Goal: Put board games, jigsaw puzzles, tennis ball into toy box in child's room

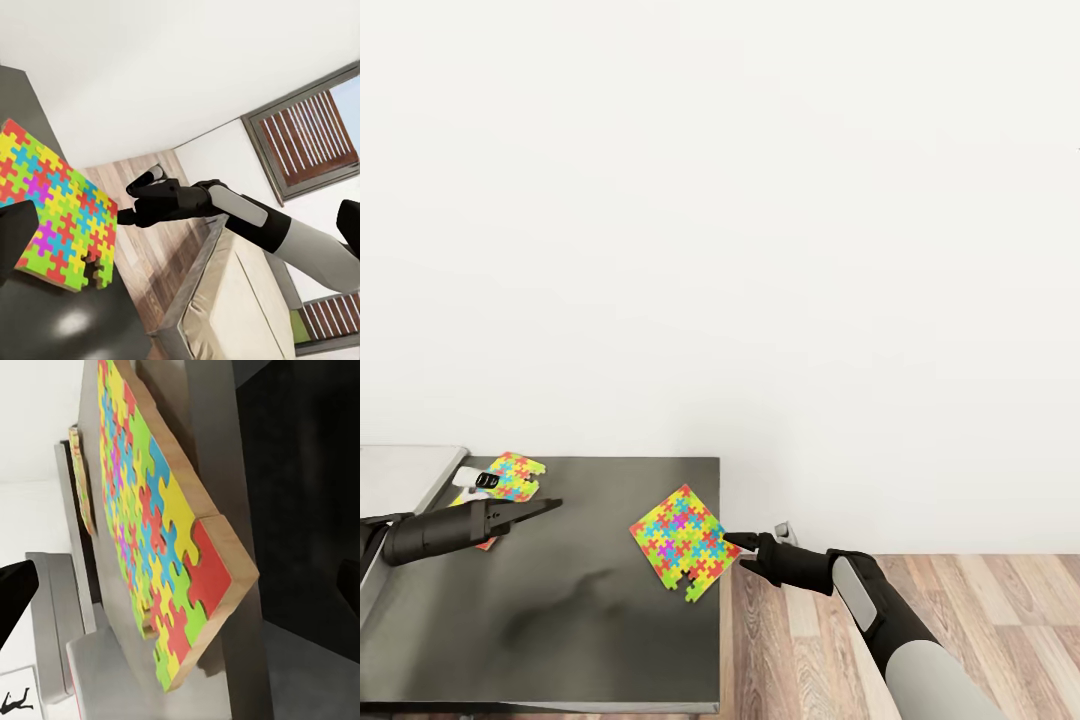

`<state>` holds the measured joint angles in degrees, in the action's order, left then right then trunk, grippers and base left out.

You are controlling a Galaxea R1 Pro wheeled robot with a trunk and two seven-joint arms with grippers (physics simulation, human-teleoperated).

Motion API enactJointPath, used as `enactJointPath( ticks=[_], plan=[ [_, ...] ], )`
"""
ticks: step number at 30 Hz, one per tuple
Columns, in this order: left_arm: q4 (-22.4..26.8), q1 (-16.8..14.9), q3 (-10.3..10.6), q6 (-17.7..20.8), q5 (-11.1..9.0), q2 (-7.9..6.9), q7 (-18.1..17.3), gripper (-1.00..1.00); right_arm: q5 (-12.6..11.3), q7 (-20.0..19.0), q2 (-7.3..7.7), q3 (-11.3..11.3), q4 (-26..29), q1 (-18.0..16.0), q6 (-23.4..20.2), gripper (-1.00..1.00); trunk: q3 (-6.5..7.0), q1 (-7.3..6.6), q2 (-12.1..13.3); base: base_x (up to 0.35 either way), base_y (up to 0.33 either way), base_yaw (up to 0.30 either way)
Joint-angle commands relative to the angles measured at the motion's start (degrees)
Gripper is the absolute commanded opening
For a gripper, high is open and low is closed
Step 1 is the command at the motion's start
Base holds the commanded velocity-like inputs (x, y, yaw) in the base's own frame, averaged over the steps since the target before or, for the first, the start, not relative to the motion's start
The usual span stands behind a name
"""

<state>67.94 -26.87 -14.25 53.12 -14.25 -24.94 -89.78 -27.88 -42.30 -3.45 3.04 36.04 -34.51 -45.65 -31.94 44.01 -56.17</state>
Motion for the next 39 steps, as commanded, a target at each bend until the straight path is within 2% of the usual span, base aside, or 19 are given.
enactJointPath(
  ticks=[1, 13, 14, 31, 39],
  plan=[
    [0.0, -0.03, 0.01, 0.62, 0.02, -0.02, -0.22, 1.0, 0.11, -0.15, -0.06, 0.3, 0.0, -0.03, -0.32, 1.0, -0.05, 0.0, -0.04, 0.0, 0.027, 0.0],
    [0.0, -0.03, 0.01, 0.6, 0.02, -0.02, -0.22, 1.0, 0.11, -0.15, -0.06, 0.3, 0.0, -0.03, -0.32, 1.0, -0.05, 0.0, -0.04, 0.0, 0.007, 0.0],
    [0.0, -0.03, 0.01, 0.59, 0.02, -0.02, -0.22, 1.0, 0.11, -0.15, -0.06, 0.28, 0.0, -0.03, -0.32, -1.0, -0.05, 0.0, -0.04, 0.0, 0.0, 0.0],
    [0.0, -0.03, 0.04, 0.63, 0.03, -0.02, -0.22, 1.0, 0.11, -0.15, -0.06, 0.21, 0.01, -0.03, -0.32, -1.0, -0.05, 0.0, -0.04, 0.0, 0.0, 0.0],
    [0.0, -0.03, 0.02, 0.75, 0.08, -0.02, -0.22, 1.0, 0.13, -0.15, -0.06, 0.21, 0.02, -0.02, -0.32, -1.0, 1.38, -1.75, 3.17, 0.0, 0.0, 0.0]
  ],
)
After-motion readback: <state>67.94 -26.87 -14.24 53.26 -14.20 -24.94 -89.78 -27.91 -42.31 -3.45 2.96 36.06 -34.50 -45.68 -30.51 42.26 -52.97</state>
